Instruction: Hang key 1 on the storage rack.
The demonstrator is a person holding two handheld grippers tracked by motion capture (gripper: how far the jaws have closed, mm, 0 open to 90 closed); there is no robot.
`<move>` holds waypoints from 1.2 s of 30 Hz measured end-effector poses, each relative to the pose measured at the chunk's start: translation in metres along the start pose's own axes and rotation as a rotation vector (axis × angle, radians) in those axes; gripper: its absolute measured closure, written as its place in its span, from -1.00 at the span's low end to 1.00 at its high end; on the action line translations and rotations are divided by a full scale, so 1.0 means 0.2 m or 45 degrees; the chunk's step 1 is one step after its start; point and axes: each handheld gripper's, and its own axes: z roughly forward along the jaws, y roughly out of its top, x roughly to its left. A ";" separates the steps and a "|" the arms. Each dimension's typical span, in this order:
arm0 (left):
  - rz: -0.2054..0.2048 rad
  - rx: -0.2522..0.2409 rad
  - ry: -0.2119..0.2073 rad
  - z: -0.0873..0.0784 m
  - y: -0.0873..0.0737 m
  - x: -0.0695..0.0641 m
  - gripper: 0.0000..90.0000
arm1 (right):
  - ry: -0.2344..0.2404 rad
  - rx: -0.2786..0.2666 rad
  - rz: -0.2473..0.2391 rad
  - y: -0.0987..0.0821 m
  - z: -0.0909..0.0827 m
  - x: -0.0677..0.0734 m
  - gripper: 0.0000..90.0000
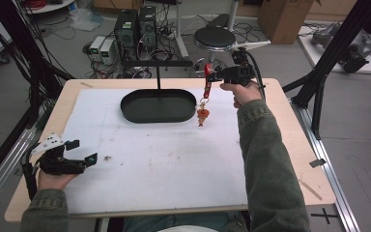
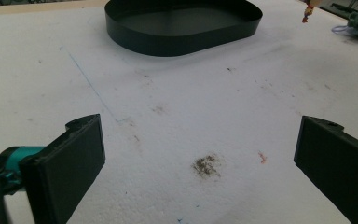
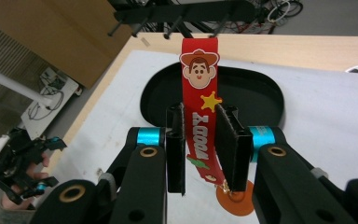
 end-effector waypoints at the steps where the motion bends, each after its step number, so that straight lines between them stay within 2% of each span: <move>1: 0.003 0.000 0.002 0.00 0.00 0.00 -0.95 | 0.001 -0.002 -0.003 0.01 0.01 0.01 0.65; 9: 0.003 -0.002 -0.007 0.01 0.00 0.00 -0.95 | 0.014 0.003 -0.030 0.07 0.08 0.08 0.65; 13: 0.009 0.000 -0.006 0.01 0.00 0.00 -0.95 | 0.077 -0.043 -0.100 0.10 0.10 0.13 0.65; 14: 0.017 -0.005 -0.008 0.01 0.00 -0.01 -0.95 | 0.081 -0.045 -0.097 0.11 0.10 0.14 0.65; 18: 0.023 -0.025 -0.019 0.01 0.00 -0.02 -0.95 | 0.065 -0.044 -0.066 0.16 0.14 0.14 0.65; 22: 0.018 -0.016 -0.021 0.01 0.00 -0.02 -0.95 | 0.057 -0.038 -0.049 0.22 0.17 0.17 0.65; 26: 0.008 -0.023 -0.018 0.01 0.00 -0.01 -0.95 | 0.073 -0.063 -0.074 0.29 0.19 0.21 0.65; 28: 0.012 -0.030 -0.015 0.01 0.00 -0.02 -0.95 | 0.075 -0.075 -0.105 0.31 0.21 0.22 0.65; 31: 0.012 -0.052 0.009 0.01 0.00 -0.02 -0.95 | 0.065 -0.077 -0.127 0.34 0.25 0.24 0.65; 33: 0.011 -0.070 0.017 0.00 0.01 -0.02 -0.95 | 0.063 -0.073 -0.126 0.37 0.27 0.25 0.65; 36: 0.003 -0.065 0.021 0.00 0.00 -0.01 -0.95 | 0.068 -0.069 -0.129 0.40 0.32 0.26 0.65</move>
